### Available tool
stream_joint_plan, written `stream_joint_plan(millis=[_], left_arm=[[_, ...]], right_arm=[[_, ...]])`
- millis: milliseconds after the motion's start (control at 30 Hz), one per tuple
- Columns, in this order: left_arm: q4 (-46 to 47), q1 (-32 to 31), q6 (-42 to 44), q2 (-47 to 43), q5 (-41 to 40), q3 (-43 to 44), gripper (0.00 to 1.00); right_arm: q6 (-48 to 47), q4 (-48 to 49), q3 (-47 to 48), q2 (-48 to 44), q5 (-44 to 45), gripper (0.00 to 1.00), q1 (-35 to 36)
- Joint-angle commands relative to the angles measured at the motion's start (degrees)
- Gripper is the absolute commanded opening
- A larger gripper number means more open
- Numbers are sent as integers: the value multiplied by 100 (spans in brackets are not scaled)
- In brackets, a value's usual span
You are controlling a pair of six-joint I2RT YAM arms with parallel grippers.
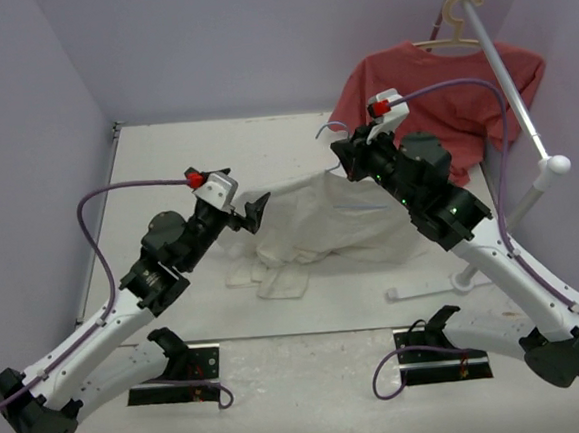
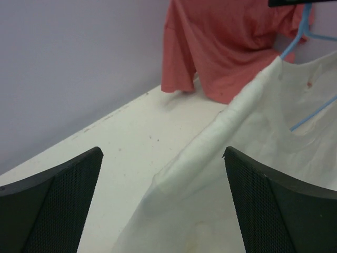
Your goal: Place the t-shirt on the hanger
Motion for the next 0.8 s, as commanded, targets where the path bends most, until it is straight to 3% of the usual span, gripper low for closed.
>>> stream_joint_plan(millis=[0, 233, 300, 433, 500, 567, 633, 767], left_arm=[[-5, 39, -457, -528, -708, -244, 100], [-146, 39, -542, -744, -263, -489, 99], [27, 47, -542, -860, -246, -616, 93], [78, 48, -542, -866, 265, -634, 73], [67, 48, -542, -832, 505, -637, 57], [110, 48, -542, -796, 559, -664, 25], [139, 48, -543, -757, 500, -633, 0], [101, 48, -728, -703, 3, -597, 0]], right_arm=[[-47, 284, 56, -534, -4, 0, -137], [-60, -57, 392, -989, -99, 0, -174], [-79, -165, 498, -1071, -152, 0, -194], [-15, -352, 649, -1172, -174, 0, -400], [115, -434, 723, -1215, -409, 0, -632], [235, -490, 779, -1254, -635, 0, -740], [295, -493, 785, -1277, -673, 0, -783], [343, -541, 879, -1242, -927, 0, -893]])
